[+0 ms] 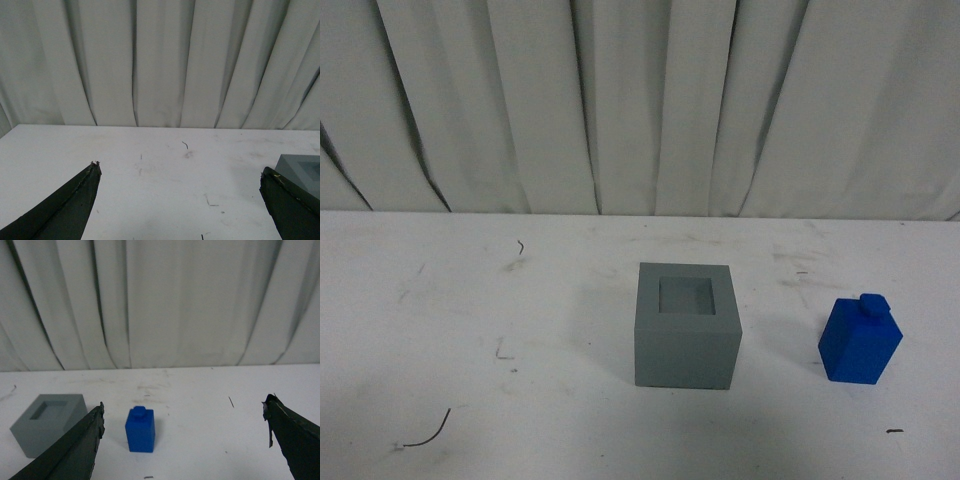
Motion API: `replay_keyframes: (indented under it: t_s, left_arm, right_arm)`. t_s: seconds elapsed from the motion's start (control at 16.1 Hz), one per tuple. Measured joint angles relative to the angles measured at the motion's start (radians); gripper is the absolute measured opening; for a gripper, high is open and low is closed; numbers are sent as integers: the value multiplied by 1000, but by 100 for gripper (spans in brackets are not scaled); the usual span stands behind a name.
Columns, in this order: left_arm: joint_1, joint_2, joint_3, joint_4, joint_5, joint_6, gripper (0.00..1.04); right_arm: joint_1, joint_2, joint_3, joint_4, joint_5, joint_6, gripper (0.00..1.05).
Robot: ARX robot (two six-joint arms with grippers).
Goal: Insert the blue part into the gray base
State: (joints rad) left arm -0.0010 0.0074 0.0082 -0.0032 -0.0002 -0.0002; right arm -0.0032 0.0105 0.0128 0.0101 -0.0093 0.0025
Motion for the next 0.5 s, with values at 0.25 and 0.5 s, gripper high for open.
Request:
replay_keyframes:
  t_s: [0.25,0.5]
  left_arm:
    - [0,0,0,0,0,0,98]
    - [0,0,0,0,0,0,98]
  right_arm:
    - [-188,407,85,449,-203,-3,98]
    - [-255,801,237,779,-245,-1,98]
